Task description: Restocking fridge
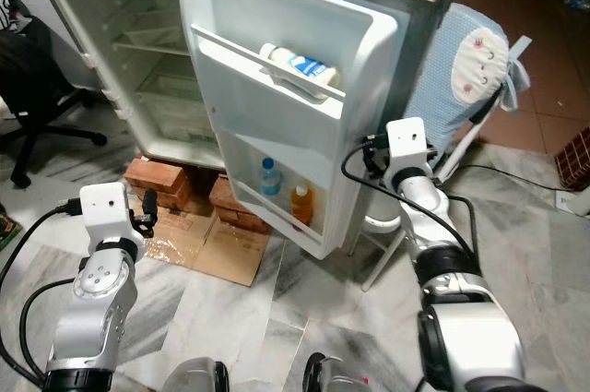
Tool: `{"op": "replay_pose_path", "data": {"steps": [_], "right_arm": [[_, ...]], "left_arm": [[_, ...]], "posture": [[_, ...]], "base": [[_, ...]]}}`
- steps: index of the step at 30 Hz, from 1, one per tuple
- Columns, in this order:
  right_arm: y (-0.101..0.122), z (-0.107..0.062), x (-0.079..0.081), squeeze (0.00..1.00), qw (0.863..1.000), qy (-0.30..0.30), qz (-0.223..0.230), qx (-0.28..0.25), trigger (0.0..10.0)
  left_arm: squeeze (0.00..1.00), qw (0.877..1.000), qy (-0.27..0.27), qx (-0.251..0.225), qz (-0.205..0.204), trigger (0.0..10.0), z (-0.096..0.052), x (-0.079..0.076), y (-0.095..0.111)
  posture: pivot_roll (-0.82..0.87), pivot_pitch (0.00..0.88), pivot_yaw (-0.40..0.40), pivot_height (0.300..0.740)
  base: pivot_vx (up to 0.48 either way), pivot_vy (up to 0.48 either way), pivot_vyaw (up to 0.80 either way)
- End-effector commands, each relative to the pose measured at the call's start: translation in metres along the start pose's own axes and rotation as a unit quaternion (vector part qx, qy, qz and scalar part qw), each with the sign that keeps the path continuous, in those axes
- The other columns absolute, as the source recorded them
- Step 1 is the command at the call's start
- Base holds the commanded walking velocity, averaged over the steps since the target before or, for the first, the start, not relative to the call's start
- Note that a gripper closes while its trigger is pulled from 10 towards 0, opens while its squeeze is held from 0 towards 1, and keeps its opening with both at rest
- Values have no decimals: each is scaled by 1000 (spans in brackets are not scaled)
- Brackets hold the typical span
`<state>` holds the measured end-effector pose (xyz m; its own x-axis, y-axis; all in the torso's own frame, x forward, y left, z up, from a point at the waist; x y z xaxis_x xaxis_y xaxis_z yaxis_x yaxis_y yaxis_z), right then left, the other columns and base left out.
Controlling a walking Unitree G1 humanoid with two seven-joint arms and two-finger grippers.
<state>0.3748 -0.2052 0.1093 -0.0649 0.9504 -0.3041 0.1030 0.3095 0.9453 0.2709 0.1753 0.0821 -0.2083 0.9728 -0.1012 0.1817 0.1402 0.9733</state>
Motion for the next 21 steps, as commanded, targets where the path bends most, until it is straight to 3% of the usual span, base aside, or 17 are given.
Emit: {"op": "replay_pose_path", "data": {"steps": [1, 3, 4, 5, 6, 8, 10, 13, 15, 17, 21], "right_arm": [[27, 9, 8, 0, 998, 21, 31, -55, 10000], [41, 10, 24, 0, 987, 96, 88, -92, 10000], [41, 10, 24, 0, 987, 96, 88, -92, 10000], [45, 7, 37, 0, 971, 171, 123, -111, 10000], [47, 4, 42, 0, 963, 201, 136, -118, 10000], [49, -3, 49, 0, 945, 262, 142, -135, 10000], [47, -19, 54, 0, 917, 342, 146, -143, 10000], [31, -49, 51, 0, 881, 439, 131, -122, 10000], [24, -53, 49, 0, 878, 449, 126, -108, 10000], [-9, -82, 35, 0, 855, 508, 97, -45, 10000], [-32, -105, 24, 0, 838, 543, 60, 4, 10000]], "left_arm": [[0, 1000, -8, 1, 2, 10000, -4, -2, 0], [0, 1000, -14, 1, 3, 10000, -6, -4, 0], [0, 1000, -14, 1, 3, 10000, -6, -4, 0], [0, 1000, -15, 0, 3, 10000, -7, -4, 0], [0, 1000, -16, 0, 3, 10000, -7, -4, 0], [0, 1000, -16, 1, 3, 10000, -7, -4, 0], [0, 1000, -17, 2, 3, 10000, -7, -3, 0], [0, 1000, -18, 4, 4, 10000, -8, -2, -1], [0, 1000, -19, 5, 4, 10000, -7, -2, -1], [0, 1000, -23, 5, 5, 10000, -7, -4, -1], [0, 1000, -23, 5, 6, 10000, -7, -3, -1]], "posture": [[101, 107, 28, 740], [104, 111, 27, 740], [104, 111, 27, 740], [105, 112, 27, 740], [105, 112, 27, 740], [105, 112, 27, 740], [96, 116, 28, 740], [86, 117, 30, 740], [86, 117, 30, 740], [79, 116, 31, 740], [73, 115, 35, 740]], "base": [[0, 0, 0], [0, 0, 0], [0, 0, 0], [0, 0, 0], [0, 0, 0], [0, 0, 0], [0, 0, 0], [0, 0, 0], [0, 0, 0], [0, 0, 0], [0, 0, 0]]}}
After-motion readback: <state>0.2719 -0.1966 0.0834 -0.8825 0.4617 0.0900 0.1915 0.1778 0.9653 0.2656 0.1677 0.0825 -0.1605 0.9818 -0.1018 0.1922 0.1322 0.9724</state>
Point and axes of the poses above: a point about 5 cm out from each wrist's last joint towards the gripper, its own z axis pointing out of the wrist towards the gripper, its own y axis along the axis of the wrist's last joint, x = y × z, the point moved 1 cm from there along z, pointing out of the wrist towards the gripper, and after that the axes turned 8 degrees about -z, right-handed, at the moved point
